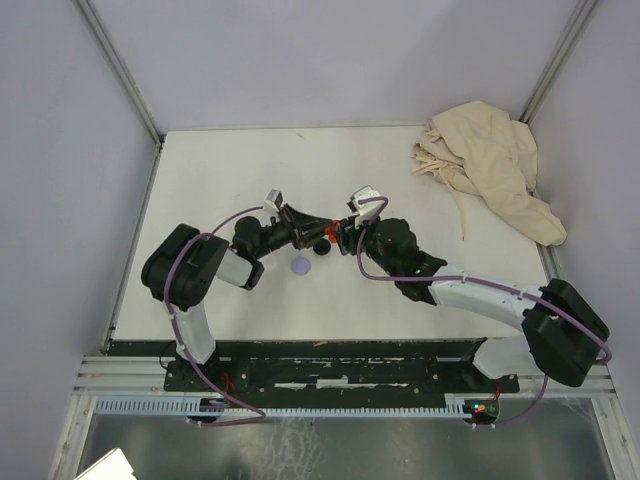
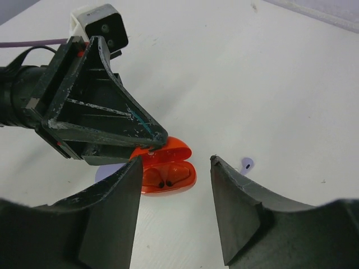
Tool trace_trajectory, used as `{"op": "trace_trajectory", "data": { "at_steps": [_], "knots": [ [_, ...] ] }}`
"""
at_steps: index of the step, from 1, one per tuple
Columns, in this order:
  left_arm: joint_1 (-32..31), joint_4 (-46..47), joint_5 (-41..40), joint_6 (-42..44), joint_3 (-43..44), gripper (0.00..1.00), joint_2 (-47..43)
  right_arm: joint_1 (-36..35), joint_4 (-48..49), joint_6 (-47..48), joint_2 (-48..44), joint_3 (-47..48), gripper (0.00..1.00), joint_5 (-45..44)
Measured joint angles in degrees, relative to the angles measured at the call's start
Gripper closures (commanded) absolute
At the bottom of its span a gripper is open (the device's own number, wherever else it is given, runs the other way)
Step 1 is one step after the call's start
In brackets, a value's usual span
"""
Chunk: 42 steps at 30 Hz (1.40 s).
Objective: Insert the wireless bluetooth earbuds into the charging case
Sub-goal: Place the earbud in the charging case, then close the charging case.
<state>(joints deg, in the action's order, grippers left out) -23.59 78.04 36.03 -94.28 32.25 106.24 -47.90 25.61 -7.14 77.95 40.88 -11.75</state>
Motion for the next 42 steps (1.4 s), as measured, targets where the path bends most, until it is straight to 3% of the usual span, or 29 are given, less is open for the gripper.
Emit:
{"op": "trace_trajectory", "data": {
  "at_steps": [5, 14, 28, 42],
  "knots": [
    [0.0, 0.07, -0.35, 0.0, 0.0, 0.97, 0.0, 0.0, 0.0, -0.42, -4.31, 0.0, 0.3, -1.16],
    [0.0, -2.58, -8.13, -3.37, -0.11, 0.97, -0.04, -0.02, -9.66, -0.02, -9.42, 3.13, 0.29, -5.99],
    [-0.17, -17.77, -22.91, -7.15, -0.79, 0.97, -7.91, -5.42, -6.71, 7.56, 7.78, 1.97, 0.23, -16.55],
    [-1.51, -22.18, -25.35, -8.57, -0.76, 0.97, -8.98, -7.76, 2.25, 10.47, 19.54, 9.68, 0.14, -18.97]
  ]
}}
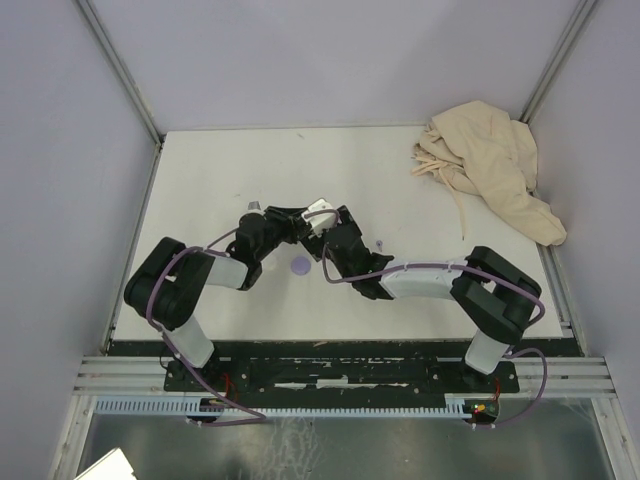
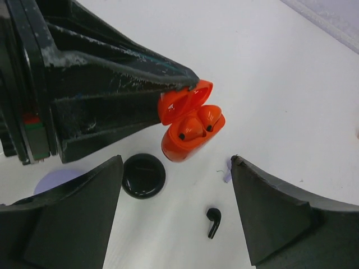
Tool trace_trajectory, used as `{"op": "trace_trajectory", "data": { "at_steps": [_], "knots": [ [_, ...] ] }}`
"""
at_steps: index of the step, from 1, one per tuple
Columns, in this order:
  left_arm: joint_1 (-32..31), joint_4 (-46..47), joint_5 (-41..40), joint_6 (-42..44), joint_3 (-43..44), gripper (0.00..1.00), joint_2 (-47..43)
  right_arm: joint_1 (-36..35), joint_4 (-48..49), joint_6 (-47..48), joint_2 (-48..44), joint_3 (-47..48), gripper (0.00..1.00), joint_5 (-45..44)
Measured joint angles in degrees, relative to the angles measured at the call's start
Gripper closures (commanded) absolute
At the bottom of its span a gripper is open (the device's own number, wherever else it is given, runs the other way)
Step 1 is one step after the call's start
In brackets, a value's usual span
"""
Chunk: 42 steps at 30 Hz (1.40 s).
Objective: Insert the wireless bluetooth earbuds into the charging case
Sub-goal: Close the charging case.
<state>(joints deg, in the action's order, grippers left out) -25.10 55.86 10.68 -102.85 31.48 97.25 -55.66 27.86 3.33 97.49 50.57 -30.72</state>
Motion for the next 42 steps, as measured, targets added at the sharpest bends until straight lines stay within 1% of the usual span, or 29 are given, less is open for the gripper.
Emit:
{"op": "trace_trajectory", "data": {
  "at_steps": [4, 12, 18, 28, 38, 42],
  "knots": [
    [-0.07, 0.26, 0.02, -0.83, -0.02, 0.97, 0.0, -0.11, 2.21, 0.66, 2.56, 1.62, 0.14, -1.01],
    [-0.07, 1.33, 0.13, -1.25, -1.25, 0.97, 0.0, -0.11, 6.32, 3.54, 5.77, 1.75, 0.13, -4.96],
    [-0.07, 2.23, 0.39, -1.29, -2.23, 0.97, 0.0, -0.11, 10.23, 7.08, 6.36, 1.75, 0.13, -8.26],
    [-0.07, 4.72, 0.42, -1.27, -3.06, 0.97, 0.22, -0.46, 12.68, 11.58, 6.56, 1.64, 0.12, -11.91],
    [-0.11, 4.72, 0.44, -1.18, -3.17, 0.97, 1.77, -0.55, 15.02, 14.73, 6.25, -1.29, 0.11, -14.1],
    [0.37, 4.5, 0.42, -1.03, -3.17, 0.97, 1.97, -0.42, 14.95, 15.23, 4.83, -3.08, 0.1, -15.69]
  ]
}}
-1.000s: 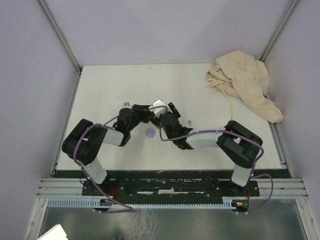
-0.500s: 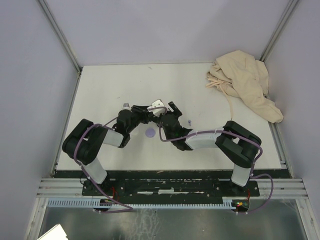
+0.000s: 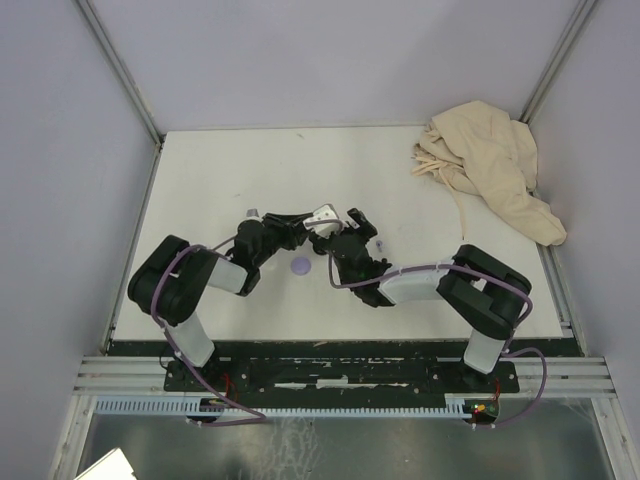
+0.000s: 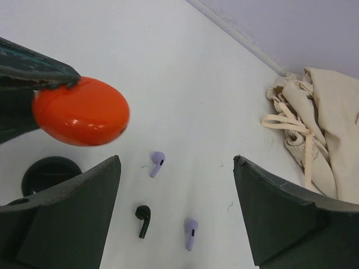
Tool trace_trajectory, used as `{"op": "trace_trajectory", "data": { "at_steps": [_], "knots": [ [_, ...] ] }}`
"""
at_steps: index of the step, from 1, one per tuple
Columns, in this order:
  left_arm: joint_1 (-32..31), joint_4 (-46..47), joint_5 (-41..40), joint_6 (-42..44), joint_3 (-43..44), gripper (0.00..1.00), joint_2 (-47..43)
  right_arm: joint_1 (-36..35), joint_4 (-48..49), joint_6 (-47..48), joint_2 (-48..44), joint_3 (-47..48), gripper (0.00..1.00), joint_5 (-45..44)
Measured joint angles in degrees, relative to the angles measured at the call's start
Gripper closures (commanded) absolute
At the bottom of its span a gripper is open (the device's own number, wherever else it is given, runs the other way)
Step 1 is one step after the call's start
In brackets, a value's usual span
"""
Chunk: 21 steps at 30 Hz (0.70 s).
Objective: Insert the wireless bluetooth earbuds into the charging case
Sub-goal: Close the charging case, then place the charging case at the center of the board.
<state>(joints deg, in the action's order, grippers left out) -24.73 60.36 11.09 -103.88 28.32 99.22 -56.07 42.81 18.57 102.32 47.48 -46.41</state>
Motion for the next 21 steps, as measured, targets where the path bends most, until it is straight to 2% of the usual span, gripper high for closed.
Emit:
{"op": "trace_trajectory", "data": {
  "at_steps": [5, 8, 13, 16, 21],
  "knots": [
    [1.31, -0.9, 0.17, 1.68, 0.04, 0.97, 0.0, 0.02, -0.44, 0.5, -3.69, -3.5, 0.08, -1.92],
    [2.62, -2.64, 1.18, 4.98, 0.94, 0.97, 0.17, 0.63, -5.7, -3.1, -8.74, -4.87, 0.08, -1.68],
    [4.83, -5.66, 3.85, 12.7, 4.9, 0.97, 1.81, 4.87, -20.02, -13.86, -19.78, -3.67, 0.09, 5.22],
    [5.64, -8.17, 4.63, 17.79, 6.67, 0.97, 2.43, 7.32, -25.38, -18.45, -24.33, -2.84, 0.1, 10.03],
    [5.92, -13.99, 4.48, 26.08, 8.92, 0.97, 2.43, 8.55, -31.58, -22.43, -26.62, -1.73, 0.1, 15.91]
  ]
}}
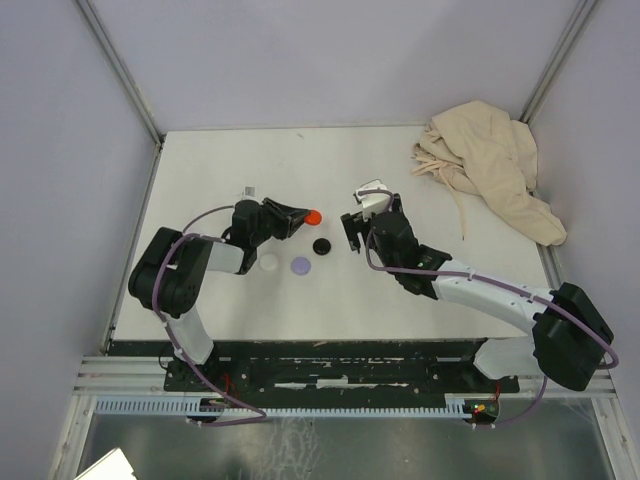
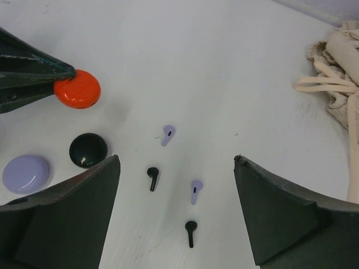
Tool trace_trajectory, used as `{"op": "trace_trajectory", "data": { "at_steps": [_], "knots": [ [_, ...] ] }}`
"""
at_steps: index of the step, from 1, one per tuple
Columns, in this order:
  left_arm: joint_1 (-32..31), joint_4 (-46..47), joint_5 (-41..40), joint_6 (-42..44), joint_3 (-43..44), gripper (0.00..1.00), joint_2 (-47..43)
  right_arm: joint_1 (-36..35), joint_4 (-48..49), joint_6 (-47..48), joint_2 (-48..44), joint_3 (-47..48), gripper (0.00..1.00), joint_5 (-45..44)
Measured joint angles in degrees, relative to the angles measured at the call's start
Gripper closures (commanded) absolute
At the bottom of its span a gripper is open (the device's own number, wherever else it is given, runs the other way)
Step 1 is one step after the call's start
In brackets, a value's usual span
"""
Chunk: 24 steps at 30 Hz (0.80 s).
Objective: Insert the wireless bluetooth earbuds into the charging case
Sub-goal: Place the charging case at the center of the board.
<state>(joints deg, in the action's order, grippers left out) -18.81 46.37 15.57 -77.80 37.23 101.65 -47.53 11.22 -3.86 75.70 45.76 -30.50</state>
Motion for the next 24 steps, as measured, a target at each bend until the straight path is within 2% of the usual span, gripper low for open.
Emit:
{"op": "trace_trajectory", "data": {
  "at_steps": [6, 11, 24],
  "knots": [
    [0.17, -8.96, -1.9, 9.79, 3.28, 0.97, -0.13, 0.57, -4.7, -2.12, 0.13, 0.17, 0.1, 4.2],
    [0.68, -13.42, -4.13, 14.56, 3.52, 0.97, -0.59, 0.83, -5.84, -2.64, 0.79, 0.66, 0.1, 5.84],
    [1.49, -16.33, -6.71, 19.08, 3.52, 0.97, -0.59, 0.94, -6.21, -3.32, 3.91, 1.4, 0.1, 8.79]
  ]
}}
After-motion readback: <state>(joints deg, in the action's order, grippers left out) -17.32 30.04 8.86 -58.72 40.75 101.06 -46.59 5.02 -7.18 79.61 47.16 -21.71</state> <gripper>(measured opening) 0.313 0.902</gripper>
